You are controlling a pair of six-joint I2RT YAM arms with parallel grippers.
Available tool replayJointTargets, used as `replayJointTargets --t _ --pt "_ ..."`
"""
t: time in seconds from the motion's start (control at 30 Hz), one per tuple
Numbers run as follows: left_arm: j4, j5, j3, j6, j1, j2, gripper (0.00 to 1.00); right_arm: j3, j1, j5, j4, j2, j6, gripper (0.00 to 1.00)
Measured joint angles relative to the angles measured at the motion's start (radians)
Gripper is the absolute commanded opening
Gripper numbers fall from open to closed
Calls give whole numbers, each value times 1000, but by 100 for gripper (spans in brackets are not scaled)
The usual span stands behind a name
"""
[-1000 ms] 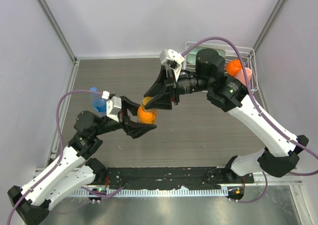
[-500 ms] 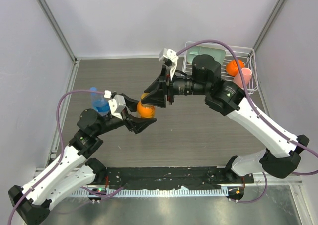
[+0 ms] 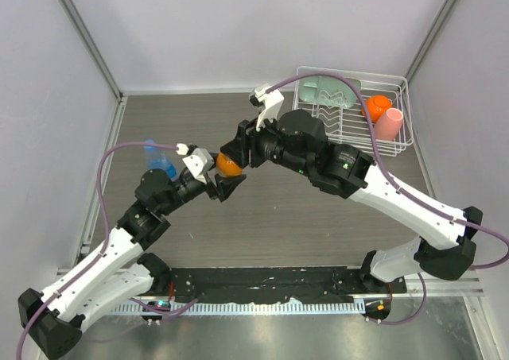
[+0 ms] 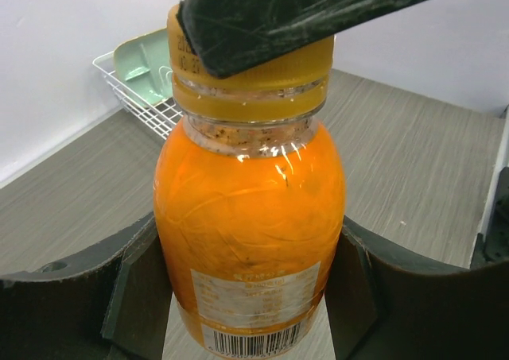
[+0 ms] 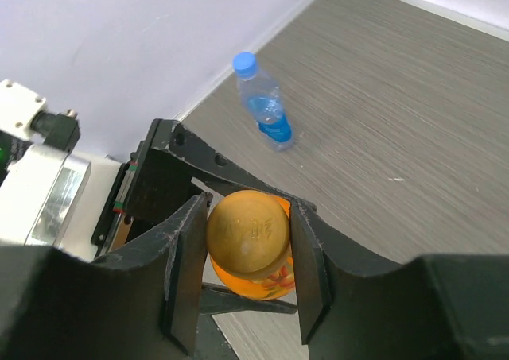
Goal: Screw on the bottle caps
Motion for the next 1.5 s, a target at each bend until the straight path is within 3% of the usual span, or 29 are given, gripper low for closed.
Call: replayJointTargets --t 0.1,0.27,0.53,0.8,0.9,1.07,1.17,1.5 --pt "0 -7 -8 21 0 2 0 0 38 114 -16 2 34 15" --pt "5 -1 -12 26 -1 2 0 2 79 226 -18 3 75 53" --pt "76 -19 -19 9 11 -17 0 55 103 235 -114 43 71 68" --pt "146 2 -19 -31 12 -52 0 167 103 183 -229 40 -20 74" --pt "161 50 -19 -69 14 -58 0 174 24 -16 -268 8 -91 79" --pt "171 263 -19 -169 15 -57 0 171 -164 -476 -301 -79 -237 80" --pt "171 377 -18 -221 15 -53 0 197 -179 -657 -305 -94 -295 80" --pt "179 601 14 -340 14 -38 0 269 -181 -1011 -276 7 -375 80"
